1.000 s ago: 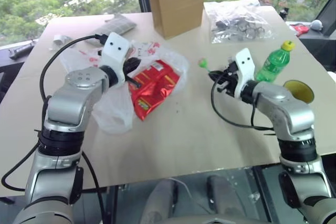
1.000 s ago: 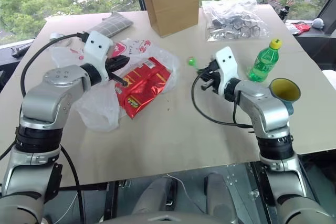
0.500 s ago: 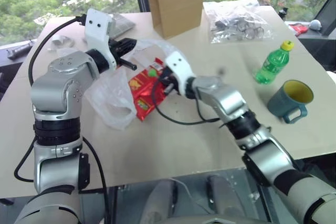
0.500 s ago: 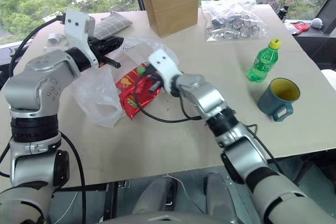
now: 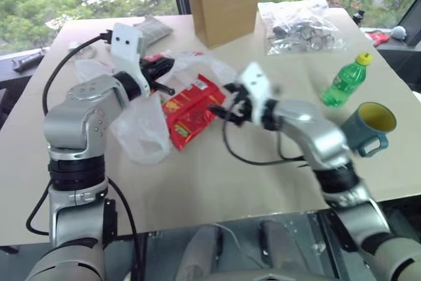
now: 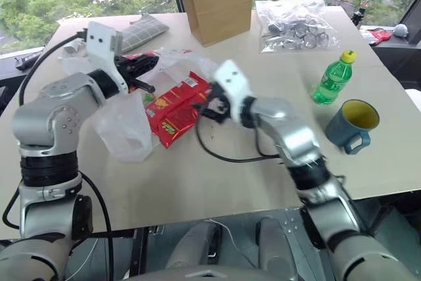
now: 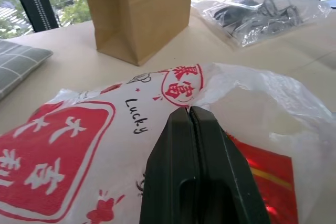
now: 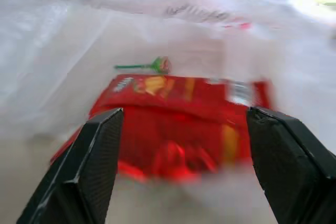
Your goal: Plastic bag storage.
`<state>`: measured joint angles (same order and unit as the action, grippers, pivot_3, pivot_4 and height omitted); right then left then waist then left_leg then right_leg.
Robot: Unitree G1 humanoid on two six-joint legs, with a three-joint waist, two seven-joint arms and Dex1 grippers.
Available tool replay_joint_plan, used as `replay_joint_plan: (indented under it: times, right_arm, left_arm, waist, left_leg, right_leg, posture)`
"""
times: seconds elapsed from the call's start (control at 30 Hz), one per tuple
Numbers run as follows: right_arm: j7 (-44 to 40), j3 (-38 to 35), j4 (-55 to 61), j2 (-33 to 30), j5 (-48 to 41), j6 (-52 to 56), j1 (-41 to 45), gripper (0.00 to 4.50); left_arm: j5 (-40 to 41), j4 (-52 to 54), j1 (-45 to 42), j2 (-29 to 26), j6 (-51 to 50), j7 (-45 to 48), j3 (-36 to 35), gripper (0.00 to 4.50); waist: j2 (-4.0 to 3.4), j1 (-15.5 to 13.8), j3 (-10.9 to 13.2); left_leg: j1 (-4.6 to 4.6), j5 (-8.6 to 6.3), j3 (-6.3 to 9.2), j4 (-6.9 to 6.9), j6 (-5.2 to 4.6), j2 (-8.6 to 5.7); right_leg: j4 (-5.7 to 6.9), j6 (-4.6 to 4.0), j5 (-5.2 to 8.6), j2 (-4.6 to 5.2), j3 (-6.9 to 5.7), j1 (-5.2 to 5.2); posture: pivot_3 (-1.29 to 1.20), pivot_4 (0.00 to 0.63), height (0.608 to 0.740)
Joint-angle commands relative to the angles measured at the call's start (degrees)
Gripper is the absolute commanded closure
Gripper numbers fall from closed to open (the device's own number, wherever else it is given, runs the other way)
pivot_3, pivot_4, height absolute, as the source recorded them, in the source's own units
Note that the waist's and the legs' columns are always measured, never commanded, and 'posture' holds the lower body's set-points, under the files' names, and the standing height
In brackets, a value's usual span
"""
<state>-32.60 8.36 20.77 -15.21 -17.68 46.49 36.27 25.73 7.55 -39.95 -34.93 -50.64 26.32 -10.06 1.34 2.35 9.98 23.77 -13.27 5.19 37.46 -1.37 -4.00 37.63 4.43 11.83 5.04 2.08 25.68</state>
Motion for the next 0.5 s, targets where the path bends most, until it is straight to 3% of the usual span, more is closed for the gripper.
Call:
replay_joint_plan:
  times: [0.03,0.23,0.5]
  right_arm:
    - [4.0,-9.1,19.2,-4.5,-4.9,12.3,-5.9,0.03]
    - [12.7,-27.2,38.0,-10.1,-4.7,29.7,-15.5,0.03]
    - [20.8,-58.4,39.2,-21.5,-30.5,34.8,-35.7,0.03]
  left_arm:
    - [-0.5,-0.1,-0.5,0.3,2.1,1.3,1.2,4.5]
    - [-1.7,-5.0,-2.1,1.6,5.0,3.6,3.8,4.5]
    - [-4.0,-11.7,-5.0,2.9,9.5,7.3,6.8,4.5]
  waist:
    - [0.0,0.0,0.0]
    - [0.0,-0.3,0.0]
    - [0.02,-2.0,0.0]
  left_leg:
    - [-0.02,0.0,0.0,0.0,-0.01,0.02]
    - [-0.09,-0.05,-0.14,0.03,-0.09,0.02]
    - [-0.07,-0.14,-0.15,0.07,-0.27,0.0]
  right_leg:
    - [0.01,0.0,0.0,-0.01,0.0,-0.01]
    - [0.12,0.0,0.0,0.0,0.08,-0.03]
    - [0.01,0.0,0.0,0.05,0.04,-0.19]
  posture:
    - [0.0,0.15,0.74]
    - [0.0,0.15,0.74]
    - [0.0,0.15,0.74]
